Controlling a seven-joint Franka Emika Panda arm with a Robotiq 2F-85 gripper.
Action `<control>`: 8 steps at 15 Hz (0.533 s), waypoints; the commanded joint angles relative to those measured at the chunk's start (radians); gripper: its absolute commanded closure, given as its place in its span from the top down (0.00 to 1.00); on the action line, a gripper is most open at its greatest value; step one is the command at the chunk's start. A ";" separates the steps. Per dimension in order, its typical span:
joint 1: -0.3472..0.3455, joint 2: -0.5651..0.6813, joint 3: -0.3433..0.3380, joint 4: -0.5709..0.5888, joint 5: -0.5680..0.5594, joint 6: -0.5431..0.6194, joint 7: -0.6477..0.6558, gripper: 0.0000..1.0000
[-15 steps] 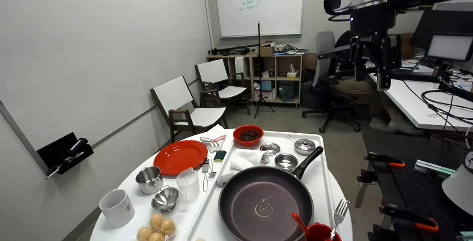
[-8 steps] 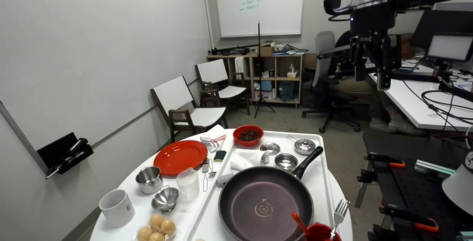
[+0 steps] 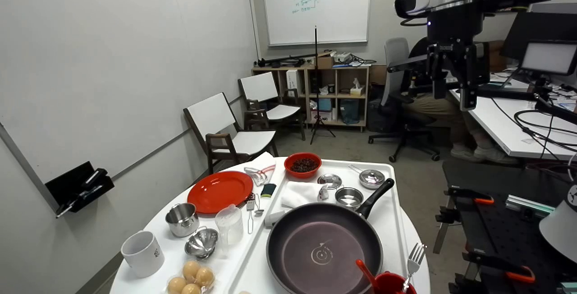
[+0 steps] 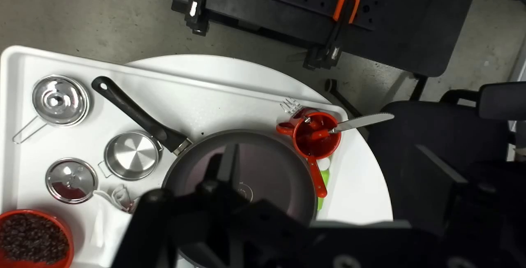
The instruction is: Put the furthest silver lid on the silver pot
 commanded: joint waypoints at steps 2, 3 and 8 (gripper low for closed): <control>-0.008 0.030 0.003 0.004 -0.010 0.019 0.003 1.00; -0.012 0.049 0.002 0.006 -0.015 0.029 0.007 1.00; -0.049 0.164 0.006 0.019 -0.057 0.125 0.036 1.00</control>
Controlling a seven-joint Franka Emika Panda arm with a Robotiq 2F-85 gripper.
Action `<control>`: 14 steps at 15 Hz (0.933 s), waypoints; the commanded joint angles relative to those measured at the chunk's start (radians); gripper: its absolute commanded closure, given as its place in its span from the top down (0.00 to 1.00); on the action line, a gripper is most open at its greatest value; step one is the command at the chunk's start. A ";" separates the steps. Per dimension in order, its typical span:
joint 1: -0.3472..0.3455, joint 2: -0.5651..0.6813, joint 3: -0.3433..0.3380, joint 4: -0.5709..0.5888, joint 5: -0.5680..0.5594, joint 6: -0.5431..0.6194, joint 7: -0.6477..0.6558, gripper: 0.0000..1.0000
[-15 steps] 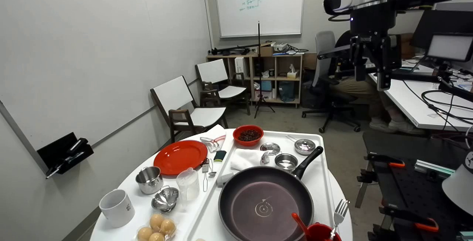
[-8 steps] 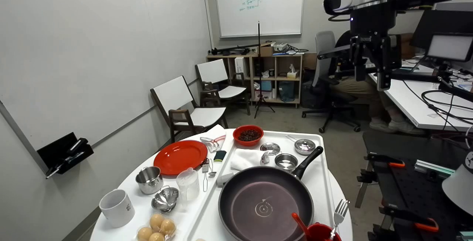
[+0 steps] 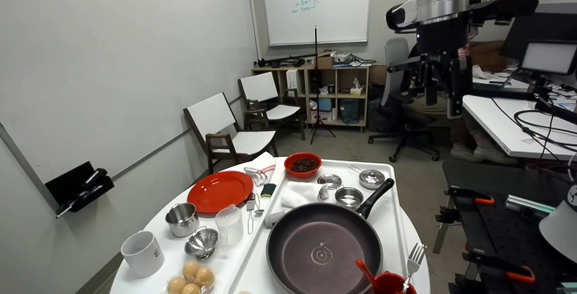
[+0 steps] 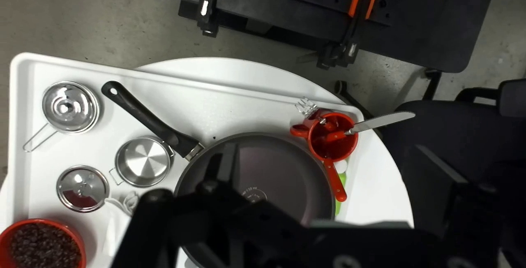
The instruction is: Put the furthest silver lid on the silver pot
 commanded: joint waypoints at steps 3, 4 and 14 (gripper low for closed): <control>-0.054 0.177 0.004 0.027 -0.078 0.167 0.038 1.00; -0.066 0.207 0.004 0.031 -0.099 0.206 0.045 1.00; -0.224 0.523 -0.049 0.118 -0.318 0.562 0.123 1.00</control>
